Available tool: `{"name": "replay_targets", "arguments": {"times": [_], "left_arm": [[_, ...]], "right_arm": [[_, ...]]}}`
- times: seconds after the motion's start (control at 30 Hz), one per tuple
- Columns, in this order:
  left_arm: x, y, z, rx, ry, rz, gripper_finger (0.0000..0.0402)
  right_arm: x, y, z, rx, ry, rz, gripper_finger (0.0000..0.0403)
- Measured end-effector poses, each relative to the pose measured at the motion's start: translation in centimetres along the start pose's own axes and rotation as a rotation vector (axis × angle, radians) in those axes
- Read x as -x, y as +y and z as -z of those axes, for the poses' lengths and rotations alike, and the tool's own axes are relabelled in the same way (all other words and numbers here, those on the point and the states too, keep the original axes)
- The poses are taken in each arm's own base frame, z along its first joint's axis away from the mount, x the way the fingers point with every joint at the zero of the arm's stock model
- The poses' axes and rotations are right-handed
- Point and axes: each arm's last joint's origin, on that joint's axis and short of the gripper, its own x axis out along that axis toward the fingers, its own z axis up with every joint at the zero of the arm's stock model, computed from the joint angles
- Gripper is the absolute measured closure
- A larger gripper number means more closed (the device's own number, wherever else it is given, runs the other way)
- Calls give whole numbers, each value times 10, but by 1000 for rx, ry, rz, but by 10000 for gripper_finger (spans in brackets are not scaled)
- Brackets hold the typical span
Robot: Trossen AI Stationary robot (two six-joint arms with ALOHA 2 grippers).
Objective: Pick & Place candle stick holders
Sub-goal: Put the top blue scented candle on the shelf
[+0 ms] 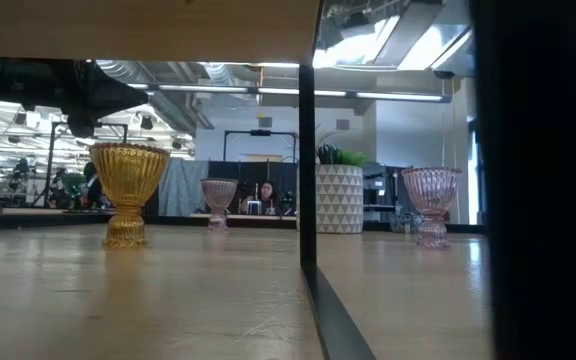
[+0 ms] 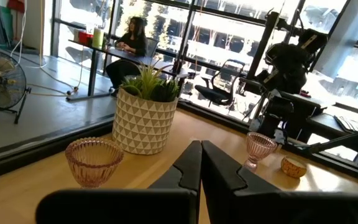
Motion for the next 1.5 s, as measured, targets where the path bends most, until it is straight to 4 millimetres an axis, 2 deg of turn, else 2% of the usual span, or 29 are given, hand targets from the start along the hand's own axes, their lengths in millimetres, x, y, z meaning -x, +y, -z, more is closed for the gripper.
{"name": "replay_targets", "arguments": {"times": [0.13,0.23,0.43,0.53,0.7,0.77,0.9,1.2,1.33,1.5], "left_arm": [[0,0,0,-23,-1,-2,398],[0,0,-6,-134,-68,-51,398],[6,-4,-32,68,-355,-41,398],[13,-4,-48,300,-554,-60,398],[31,0,-70,918,-901,31,398],[37,-2,-80,1006,-954,101,398],[44,-10,-98,904,-928,251,398],[50,-25,-133,740,-879,442,398],[39,-33,-149,709,-800,448,398],[9,-47,-173,649,-676,423,398]], "right_arm": [[0,-1,-2,0,-57,38,398],[0,-2,-3,23,-99,68,398],[1,-3,-5,26,-161,109,398],[1,-3,-5,26,-163,110,398],[1,-3,-5,19,-157,106,398],[1,-3,-5,16,-158,107,398],[1,-4,-5,2,-182,123,398],[1,-8,-2,42,-158,164,398],[1,-12,0,62,-138,194,398],[2,-15,2,55,-119,212,398]]}}
